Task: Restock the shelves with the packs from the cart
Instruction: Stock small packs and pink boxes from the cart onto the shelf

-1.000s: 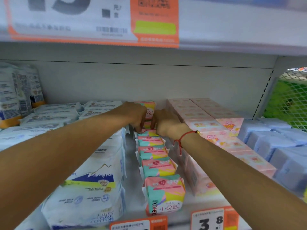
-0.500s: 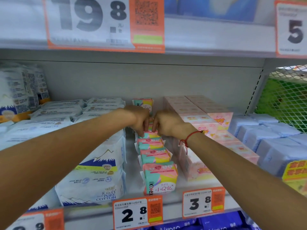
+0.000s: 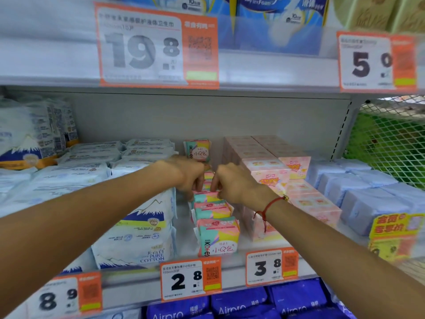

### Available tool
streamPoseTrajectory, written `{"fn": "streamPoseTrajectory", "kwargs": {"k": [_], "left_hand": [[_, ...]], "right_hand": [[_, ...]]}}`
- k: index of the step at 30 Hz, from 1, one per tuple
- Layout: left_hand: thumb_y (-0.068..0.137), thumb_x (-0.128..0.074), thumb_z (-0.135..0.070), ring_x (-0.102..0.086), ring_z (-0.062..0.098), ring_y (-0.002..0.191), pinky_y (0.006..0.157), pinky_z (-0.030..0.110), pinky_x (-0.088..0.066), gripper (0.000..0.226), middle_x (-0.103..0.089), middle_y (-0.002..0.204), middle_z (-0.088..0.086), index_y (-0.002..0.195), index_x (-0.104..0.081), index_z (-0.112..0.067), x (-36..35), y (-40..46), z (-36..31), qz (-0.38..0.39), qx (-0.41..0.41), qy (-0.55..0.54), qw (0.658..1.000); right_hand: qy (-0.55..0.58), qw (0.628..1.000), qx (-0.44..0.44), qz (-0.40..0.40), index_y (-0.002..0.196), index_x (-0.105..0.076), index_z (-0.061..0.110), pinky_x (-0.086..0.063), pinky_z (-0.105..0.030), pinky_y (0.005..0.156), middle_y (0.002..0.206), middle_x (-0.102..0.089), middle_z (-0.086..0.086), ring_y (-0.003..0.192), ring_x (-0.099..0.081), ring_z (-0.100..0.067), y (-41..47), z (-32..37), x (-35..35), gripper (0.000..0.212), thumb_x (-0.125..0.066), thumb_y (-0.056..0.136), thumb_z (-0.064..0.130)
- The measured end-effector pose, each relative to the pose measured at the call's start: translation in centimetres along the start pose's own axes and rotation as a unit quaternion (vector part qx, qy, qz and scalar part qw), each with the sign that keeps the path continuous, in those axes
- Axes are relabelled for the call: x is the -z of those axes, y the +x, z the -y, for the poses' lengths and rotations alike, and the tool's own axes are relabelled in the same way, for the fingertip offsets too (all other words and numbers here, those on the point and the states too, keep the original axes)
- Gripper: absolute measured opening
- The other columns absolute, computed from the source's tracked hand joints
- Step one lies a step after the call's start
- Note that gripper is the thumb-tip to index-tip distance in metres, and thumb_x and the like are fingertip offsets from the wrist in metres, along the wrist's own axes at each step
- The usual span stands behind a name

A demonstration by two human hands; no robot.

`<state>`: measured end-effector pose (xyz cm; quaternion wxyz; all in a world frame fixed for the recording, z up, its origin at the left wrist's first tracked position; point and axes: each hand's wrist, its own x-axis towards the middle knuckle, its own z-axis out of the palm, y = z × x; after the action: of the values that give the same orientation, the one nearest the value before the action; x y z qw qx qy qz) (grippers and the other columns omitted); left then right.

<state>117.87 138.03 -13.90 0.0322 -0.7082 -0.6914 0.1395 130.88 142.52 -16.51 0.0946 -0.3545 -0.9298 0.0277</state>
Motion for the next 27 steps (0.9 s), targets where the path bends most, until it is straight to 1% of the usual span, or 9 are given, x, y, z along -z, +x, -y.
{"fn": "streamPoseTrajectory", "kwargs": {"k": [4, 7, 11, 12, 15, 18, 21, 23, 27], "left_hand": [[0.077, -0.074, -0.035, -0.058, 0.014, 0.103, 0.073, 0.024, -0.041, 0.038, -0.062, 0.115, -0.009, 0.113, -0.063, -0.027, 0.6, -0.9, -0.4, -0.013, 0.003, 0.031, 0.999], [0.079, -0.073, -0.032, -0.058, 0.013, 0.103, 0.078, 0.025, -0.045, 0.041, -0.063, 0.117, -0.009, 0.119, -0.062, -0.028, 1.9, -2.2, -0.6, -0.017, -0.005, 0.029, 0.999], [0.082, -0.070, -0.034, -0.058, 0.012, 0.105, 0.085, 0.027, -0.047, 0.039, -0.064, 0.116, -0.011, 0.120, -0.063, -0.029, 3.0, -4.2, -1.7, 0.019, -0.053, 0.023, 0.998], [0.082, -0.070, -0.035, -0.058, 0.012, 0.106, 0.086, 0.027, -0.047, 0.039, -0.064, 0.116, -0.012, 0.120, -0.064, -0.029, 2.8, -4.4, -2.2, 0.036, -0.054, 0.032, 0.997], [0.084, -0.068, -0.035, -0.057, 0.014, 0.109, 0.088, 0.028, -0.048, 0.035, -0.063, 0.119, -0.010, 0.118, -0.064, -0.027, 1.4, -4.5, -3.4, 0.057, -0.039, 0.047, 0.997], [0.087, -0.064, -0.035, -0.055, 0.018, 0.114, 0.090, 0.030, -0.047, 0.044, -0.058, 0.128, -0.006, 0.130, -0.056, -0.027, 1.5, -5.6, -4.1, 0.044, -0.029, 0.066, 0.996], [0.081, -0.069, -0.042, -0.054, 0.021, 0.114, 0.093, 0.035, -0.047, 0.063, -0.057, 0.128, -0.002, 0.137, -0.046, -0.026, 1.8, -7.1, -4.9, 0.065, -0.028, 0.065, 0.995], [0.076, -0.070, -0.050, -0.057, 0.023, 0.108, 0.091, 0.036, -0.049, 0.065, -0.061, 0.119, 0.001, 0.132, -0.051, -0.022, 1.4, -7.8, -5.7, 0.068, -0.020, 0.084, 0.994], [0.087, -0.062, -0.040, -0.055, 0.024, 0.113, 0.095, 0.035, -0.044, 0.046, -0.060, 0.122, 0.004, 0.127, -0.053, -0.017, 0.1, -8.5, -7.3, 0.008, -0.008, 0.124, 0.992]], "right_hand": [[-0.004, 1.000, 0.007, 0.004, 0.106, -0.073, 0.019, -0.049, -0.032, 0.087, 0.114, -0.068, -0.003, 0.107, -0.062, -0.025, -0.5, 0.0, 0.4, 0.032, -0.064, 0.081, 0.000], [0.003, 1.000, 0.019, 0.007, 0.106, -0.073, 0.018, -0.048, -0.028, 0.083, 0.113, -0.069, -0.002, 0.105, -0.062, -0.023, -1.4, -0.2, 1.8, 0.033, -0.065, 0.080, 0.000], [0.027, 0.992, 0.036, 0.116, 0.112, -0.070, 0.018, -0.044, -0.021, 0.078, 0.112, -0.067, -0.001, 0.102, -0.061, -0.018, -3.3, -0.4, 2.7, 0.037, -0.074, 0.076, 0.011], [0.024, 0.992, 0.032, 0.116, 0.112, -0.070, 0.018, -0.046, -0.021, 0.079, 0.112, -0.067, -0.001, 0.101, -0.062, -0.018, -3.7, -0.3, 2.4, 0.037, -0.075, 0.075, 0.012], [0.026, 0.998, 0.022, 0.047, 0.105, -0.073, 0.020, -0.047, -0.022, 0.078, 0.109, -0.069, 0.001, 0.100, -0.062, -0.016, -4.3, -0.2, 1.2, 0.031, -0.073, 0.076, 0.010], [0.044, 0.998, 0.020, 0.035, 0.110, -0.071, 0.021, -0.041, -0.020, 0.075, 0.112, -0.067, 0.000, 0.105, -0.061, -0.016, -5.1, -0.6, 1.2, 0.035, -0.070, 0.077, 0.008], [0.100, 0.987, 0.037, 0.117, 0.124, -0.061, 0.021, -0.041, -0.020, 0.080, 0.123, -0.059, 0.002, 0.108, -0.056, -0.013, -6.6, -1.1, 2.5, 0.049, -0.070, 0.078, 0.006], [0.085, 0.981, 0.041, 0.172, 0.134, -0.051, 0.022, -0.037, -0.019, 0.082, 0.129, -0.052, 0.003, 0.111, -0.052, -0.014, -7.6, -0.9, 2.6, 0.063, -0.074, 0.077, 0.011], [0.056, 0.993, 0.033, 0.099, 0.131, -0.055, 0.020, -0.039, -0.020, 0.083, 0.132, -0.050, -0.002, 0.115, -0.052, -0.018, -8.5, -0.1, 0.8, 0.058, -0.075, 0.077, 0.014]]}}
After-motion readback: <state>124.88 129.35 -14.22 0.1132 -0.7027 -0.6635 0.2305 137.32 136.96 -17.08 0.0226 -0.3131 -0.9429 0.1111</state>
